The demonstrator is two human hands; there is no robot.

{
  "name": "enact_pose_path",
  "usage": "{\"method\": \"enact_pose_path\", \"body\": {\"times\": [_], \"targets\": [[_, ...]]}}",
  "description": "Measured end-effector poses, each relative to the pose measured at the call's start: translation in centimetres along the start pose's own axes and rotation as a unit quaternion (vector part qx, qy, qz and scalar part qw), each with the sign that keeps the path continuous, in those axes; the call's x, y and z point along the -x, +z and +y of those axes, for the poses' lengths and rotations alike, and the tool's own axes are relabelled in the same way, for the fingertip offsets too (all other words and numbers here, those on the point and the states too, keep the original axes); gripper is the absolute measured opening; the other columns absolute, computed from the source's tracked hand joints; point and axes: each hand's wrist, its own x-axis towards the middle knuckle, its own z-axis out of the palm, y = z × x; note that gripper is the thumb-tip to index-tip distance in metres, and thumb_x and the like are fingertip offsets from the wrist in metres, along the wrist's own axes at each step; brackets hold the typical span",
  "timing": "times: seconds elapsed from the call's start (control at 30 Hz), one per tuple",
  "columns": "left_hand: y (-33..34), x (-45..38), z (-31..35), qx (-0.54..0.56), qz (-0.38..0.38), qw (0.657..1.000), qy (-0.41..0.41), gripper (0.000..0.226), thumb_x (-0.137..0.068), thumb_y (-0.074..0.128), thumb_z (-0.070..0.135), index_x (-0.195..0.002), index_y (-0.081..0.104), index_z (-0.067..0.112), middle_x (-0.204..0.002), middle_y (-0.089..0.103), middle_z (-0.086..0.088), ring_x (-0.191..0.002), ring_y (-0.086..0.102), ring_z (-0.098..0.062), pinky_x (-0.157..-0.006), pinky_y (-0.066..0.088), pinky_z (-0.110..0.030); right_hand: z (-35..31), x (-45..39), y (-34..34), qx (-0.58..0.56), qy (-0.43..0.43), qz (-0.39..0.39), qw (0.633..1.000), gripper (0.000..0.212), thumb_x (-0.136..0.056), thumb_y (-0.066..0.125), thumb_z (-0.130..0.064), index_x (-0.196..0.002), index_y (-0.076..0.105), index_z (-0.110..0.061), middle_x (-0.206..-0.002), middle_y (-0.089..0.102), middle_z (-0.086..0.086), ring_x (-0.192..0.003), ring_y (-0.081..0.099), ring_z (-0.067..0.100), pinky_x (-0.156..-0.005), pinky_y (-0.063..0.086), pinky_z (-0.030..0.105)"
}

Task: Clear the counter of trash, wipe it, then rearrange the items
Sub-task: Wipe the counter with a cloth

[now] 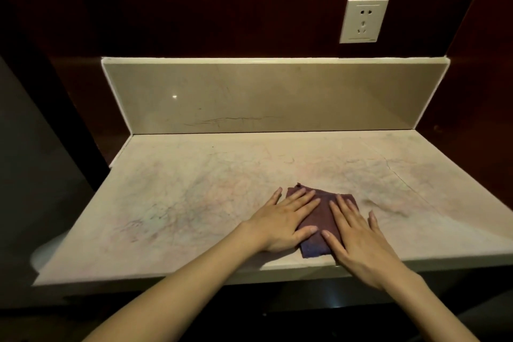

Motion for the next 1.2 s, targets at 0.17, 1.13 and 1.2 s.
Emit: {"method": "enact_pose_path", "body": {"times": [0.17, 1.13, 1.2], "targets": [[0.2, 3.6, -2.2, -0.003, 0.005, 1.0, 0.011, 0.064, -0.099, 0.025, 0.052, -0.153, 0.001, 0.027, -0.161, -0.005, 0.007, -0.146, -0.011, -0.005, -0.117, -0.013, -0.04, -4.2, 1.0, 0.3, -0.009, -0.029, -0.006, 1.0, 0.124, -0.046, -0.034, -0.082, -0.151, -0.014, -0.017, -0.157, -0.023, -0.002, -0.142, -0.023, 0.009, -0.115, -0.012, 0.037], [1.5, 34.1, -19.9, 0.055, 0.038, 0.969, -0.239, 0.079, -0.078, -0.006, 0.081, -0.146, -0.005, 0.041, -0.154, -0.015, 0.025, -0.139, -0.017, 0.012, -0.116, -0.017, -0.027, -37.0, -1.9, 4.1, -0.032, -0.322, 0.049, 0.945, 0.079, -0.088, 0.016, -0.055, -0.147, 0.031, -0.004, -0.153, 0.028, 0.021, -0.144, 0.023, 0.034, -0.111, -0.005, 0.051], [1.5, 33.8, -19.8, 0.066, 0.039, 0.968, -0.239, 0.082, -0.076, -0.007, 0.082, -0.146, -0.005, 0.042, -0.154, -0.015, 0.026, -0.139, -0.015, 0.013, -0.116, -0.016, -0.026, -36.3, -1.9, 3.8, -0.024, -0.35, 0.068, 0.934, 0.082, -0.087, 0.006, -0.056, -0.152, 0.006, -0.007, -0.16, 0.002, 0.015, -0.148, -0.003, 0.028, -0.105, -0.024, 0.044]]}}
